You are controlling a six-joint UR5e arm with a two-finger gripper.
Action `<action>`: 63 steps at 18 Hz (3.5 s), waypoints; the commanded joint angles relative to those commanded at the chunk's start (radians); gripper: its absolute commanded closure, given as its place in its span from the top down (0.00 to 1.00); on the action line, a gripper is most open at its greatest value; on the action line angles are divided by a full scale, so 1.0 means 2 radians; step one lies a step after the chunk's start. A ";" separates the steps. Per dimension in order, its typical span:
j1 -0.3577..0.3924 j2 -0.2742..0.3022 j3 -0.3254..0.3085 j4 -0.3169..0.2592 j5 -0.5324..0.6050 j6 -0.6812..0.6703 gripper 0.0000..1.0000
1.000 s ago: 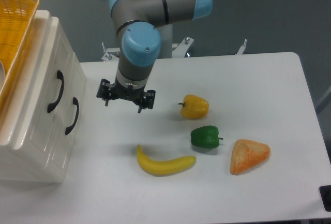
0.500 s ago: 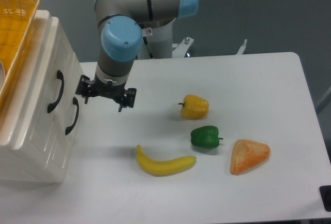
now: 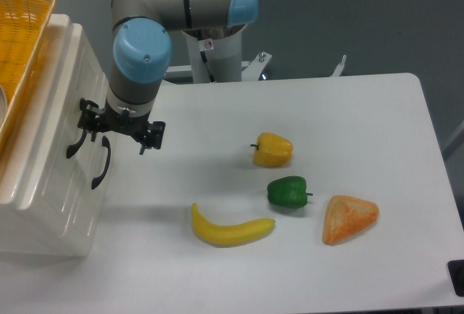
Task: Slide the top white drawer open
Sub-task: 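Lower the gripper and hook the upper drawer's black handle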
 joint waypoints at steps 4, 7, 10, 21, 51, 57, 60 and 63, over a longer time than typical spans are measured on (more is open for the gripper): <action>0.002 0.000 -0.004 -0.008 0.000 -0.020 1.00; 0.002 0.001 -0.005 -0.022 0.001 -0.025 1.00; 0.002 0.002 -0.005 -0.022 0.000 -0.026 1.00; -0.008 0.000 -0.002 -0.022 -0.002 -0.025 1.00; -0.017 -0.013 -0.005 -0.015 0.002 -0.018 1.00; -0.017 -0.015 -0.002 -0.015 0.005 -0.018 1.00; -0.017 -0.017 -0.002 -0.015 0.005 -0.018 1.00; -0.017 -0.018 0.000 -0.015 0.006 -0.016 1.00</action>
